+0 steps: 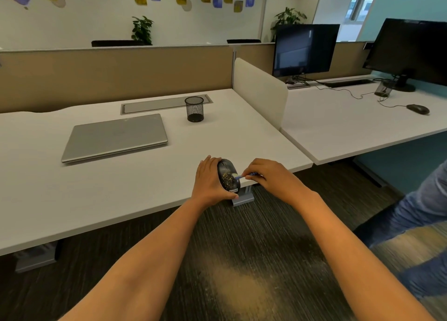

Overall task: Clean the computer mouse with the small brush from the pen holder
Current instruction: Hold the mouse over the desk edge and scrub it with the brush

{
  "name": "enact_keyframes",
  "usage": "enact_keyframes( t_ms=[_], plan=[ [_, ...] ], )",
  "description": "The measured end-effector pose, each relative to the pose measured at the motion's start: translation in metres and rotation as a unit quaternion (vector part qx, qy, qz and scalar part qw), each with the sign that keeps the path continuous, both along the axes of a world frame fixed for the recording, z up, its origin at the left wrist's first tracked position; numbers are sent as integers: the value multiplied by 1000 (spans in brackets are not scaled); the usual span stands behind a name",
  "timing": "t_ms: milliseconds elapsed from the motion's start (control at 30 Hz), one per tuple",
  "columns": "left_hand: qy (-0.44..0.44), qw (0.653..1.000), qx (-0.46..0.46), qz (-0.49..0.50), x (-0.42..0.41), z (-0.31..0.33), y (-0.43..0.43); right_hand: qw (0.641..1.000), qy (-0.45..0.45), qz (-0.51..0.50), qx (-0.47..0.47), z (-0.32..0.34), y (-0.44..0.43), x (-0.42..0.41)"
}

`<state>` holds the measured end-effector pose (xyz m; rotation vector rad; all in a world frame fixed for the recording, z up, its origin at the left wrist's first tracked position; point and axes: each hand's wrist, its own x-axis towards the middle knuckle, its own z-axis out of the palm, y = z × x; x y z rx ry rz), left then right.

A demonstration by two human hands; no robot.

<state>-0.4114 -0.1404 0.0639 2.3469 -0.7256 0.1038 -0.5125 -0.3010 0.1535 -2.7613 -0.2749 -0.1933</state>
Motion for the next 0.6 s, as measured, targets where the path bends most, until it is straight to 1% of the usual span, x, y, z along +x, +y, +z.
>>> enact_keyframes(
  t_ms=[100,233,300,500,600],
  plan=[
    [1,1000,0,0,-2,0,0,1000,0,1,4,0,-7,-7],
    [3,1000,-1,-11,-4,1,-5,997,-55,-19,52,8,-5,2],
    [3,1000,-1,-12,-5,1,-7,996,-64,-23,60,10,-1,9],
    [-7,1000,-6,2,-2,2,-4,998,-32,-15,44,4,4,5],
    [-6,1000,1,8,1,1,0,1000,11,0,-1,5,0,-4]
  ],
)
